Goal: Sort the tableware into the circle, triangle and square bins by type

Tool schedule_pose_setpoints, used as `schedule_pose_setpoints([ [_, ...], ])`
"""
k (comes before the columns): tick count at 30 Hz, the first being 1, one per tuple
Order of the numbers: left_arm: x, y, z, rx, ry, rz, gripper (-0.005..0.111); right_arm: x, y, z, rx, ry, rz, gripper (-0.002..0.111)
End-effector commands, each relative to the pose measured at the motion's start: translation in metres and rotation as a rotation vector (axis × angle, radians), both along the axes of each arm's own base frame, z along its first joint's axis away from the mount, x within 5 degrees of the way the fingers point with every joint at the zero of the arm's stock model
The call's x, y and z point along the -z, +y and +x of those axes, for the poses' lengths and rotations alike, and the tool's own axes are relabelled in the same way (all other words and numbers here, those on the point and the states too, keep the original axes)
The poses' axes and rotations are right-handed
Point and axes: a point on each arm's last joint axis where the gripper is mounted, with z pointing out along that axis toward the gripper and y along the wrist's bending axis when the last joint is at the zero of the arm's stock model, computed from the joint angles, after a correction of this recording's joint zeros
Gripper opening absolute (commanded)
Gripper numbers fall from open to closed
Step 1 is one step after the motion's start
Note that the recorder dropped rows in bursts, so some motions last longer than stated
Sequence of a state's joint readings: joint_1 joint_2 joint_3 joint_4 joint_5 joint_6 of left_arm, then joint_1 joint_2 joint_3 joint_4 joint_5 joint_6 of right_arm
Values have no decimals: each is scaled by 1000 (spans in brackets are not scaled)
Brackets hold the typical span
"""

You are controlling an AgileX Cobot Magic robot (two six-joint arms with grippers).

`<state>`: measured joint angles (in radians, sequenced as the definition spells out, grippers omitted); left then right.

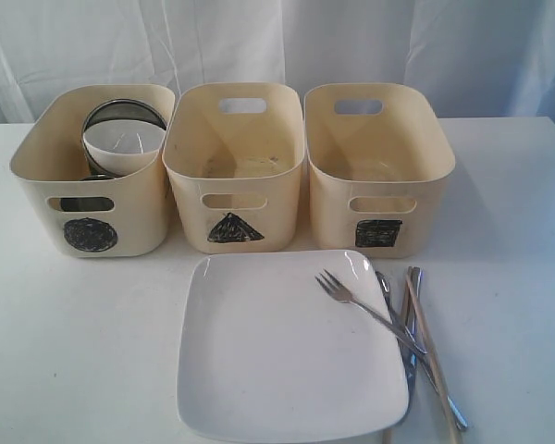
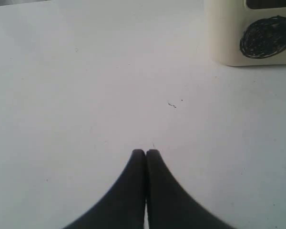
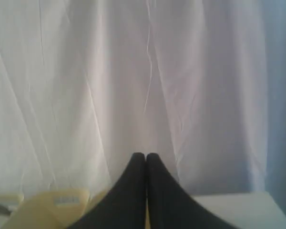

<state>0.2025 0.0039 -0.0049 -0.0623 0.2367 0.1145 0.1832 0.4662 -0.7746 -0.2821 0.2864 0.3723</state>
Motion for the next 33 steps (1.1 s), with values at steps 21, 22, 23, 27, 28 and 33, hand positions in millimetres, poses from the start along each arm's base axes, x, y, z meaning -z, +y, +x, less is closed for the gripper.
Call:
schedule_pose_setpoints([
  [21,1,-1,0,5,-6,-12,0,119,96,122,-490,782,-358,0],
  [22,1,-1,0,5,-6,-12,0,124,97,123,-495,811,-364,0],
  [23,1,-1,0,5,-6,-12,0,128,98,125,-497,833,-368,0],
  [27,1,-1,0,5,-6,-12,0,146,103,133,-506,926,-384,0],
  [28,1,-1,0,5,-6,-12,0,150,103,135,-516,948,-402,0],
  [33,1,-1,0,5,-6,-12,0,173,114,138,-608,1033,-504,3],
])
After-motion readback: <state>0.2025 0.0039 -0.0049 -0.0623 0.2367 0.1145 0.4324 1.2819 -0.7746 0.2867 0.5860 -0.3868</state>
